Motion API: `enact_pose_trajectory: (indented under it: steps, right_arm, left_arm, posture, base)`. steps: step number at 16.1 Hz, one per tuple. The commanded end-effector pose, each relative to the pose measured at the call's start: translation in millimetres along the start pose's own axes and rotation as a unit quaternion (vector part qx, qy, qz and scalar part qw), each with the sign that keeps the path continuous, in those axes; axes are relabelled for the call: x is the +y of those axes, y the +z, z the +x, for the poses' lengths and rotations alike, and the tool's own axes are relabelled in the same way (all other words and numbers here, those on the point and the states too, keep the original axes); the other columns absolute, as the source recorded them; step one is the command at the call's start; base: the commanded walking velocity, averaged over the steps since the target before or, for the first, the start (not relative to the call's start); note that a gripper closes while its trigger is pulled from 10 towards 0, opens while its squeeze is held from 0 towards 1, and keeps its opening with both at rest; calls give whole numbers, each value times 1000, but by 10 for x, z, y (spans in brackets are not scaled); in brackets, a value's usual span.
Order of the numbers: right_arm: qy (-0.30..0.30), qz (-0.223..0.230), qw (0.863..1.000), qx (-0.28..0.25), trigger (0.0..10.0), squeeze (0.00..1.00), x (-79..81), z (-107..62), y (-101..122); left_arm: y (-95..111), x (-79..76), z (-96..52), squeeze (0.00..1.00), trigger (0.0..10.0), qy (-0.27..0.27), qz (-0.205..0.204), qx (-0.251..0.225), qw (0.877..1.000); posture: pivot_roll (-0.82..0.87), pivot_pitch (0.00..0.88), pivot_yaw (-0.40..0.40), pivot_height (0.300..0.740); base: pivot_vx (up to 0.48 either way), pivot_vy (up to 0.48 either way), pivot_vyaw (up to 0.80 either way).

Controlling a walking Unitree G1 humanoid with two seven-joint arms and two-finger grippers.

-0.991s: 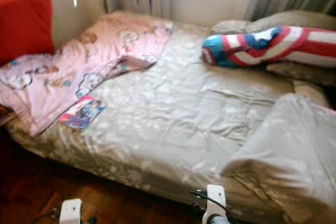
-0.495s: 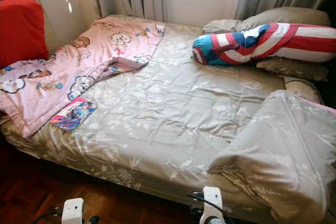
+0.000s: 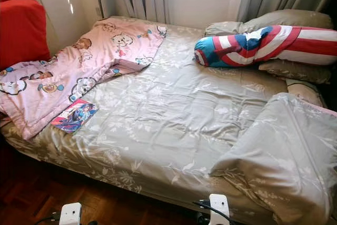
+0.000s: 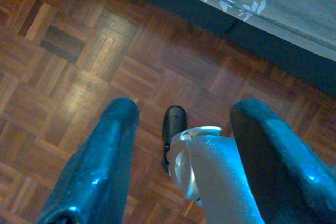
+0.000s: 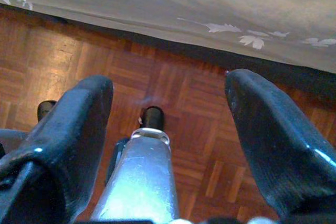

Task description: Clean up the room

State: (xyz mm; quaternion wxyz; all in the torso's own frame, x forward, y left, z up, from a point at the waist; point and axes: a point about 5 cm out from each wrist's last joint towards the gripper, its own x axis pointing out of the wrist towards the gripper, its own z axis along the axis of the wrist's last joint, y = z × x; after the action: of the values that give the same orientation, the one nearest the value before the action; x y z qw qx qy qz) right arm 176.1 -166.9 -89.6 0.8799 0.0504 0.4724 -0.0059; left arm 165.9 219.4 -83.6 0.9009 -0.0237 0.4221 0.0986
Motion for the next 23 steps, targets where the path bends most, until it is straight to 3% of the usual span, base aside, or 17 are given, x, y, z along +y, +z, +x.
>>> enact_pose_trajectory:
  steps: [1, 12, 17, 18, 23]
  right_arm:
    - [2, 1, 1000, -1, 10000, 0, 12, -3, -18]
    - [5, 1, 1000, -13, 10000, 0, 50, 9, 41]
    - [4, 4, 1000, -23, 10000, 0, 46, 21, 133]
    - [5, -12, 1000, -24, 10000, 0, 44, 23, 154]
    - [-2, -6, 1000, -23, 10000, 0, -109, 5, 169]
  left_arm:
    - [-78, 29, -19, 0, 10000, 1, 4, 17, 1000]
    - [-62, 35, -15, 0, 10000, -4, 5, 15, 1000]
    - [-6, -14, 5, 0, 10000, -14, 0, 11, 1000]
    - [7, -15, 9, 0, 10000, -12, -4, 8, 1000]
    - [47, -11, 22, 0, 10000, -11, -4, 8, 1000]
  posture:
    - [173, 0, -55, 740]
    - [154, 0, -48, 740]
    - [152, 51, -58, 740]
    - [149, 58, -61, 740]
    - [151, 73, -66, 740]
  base:
    - [0, 0, 0]
    - [0, 0, 0]
    - [0, 0, 0]
    - [0, 0, 0]
    - [0, 0, 0]
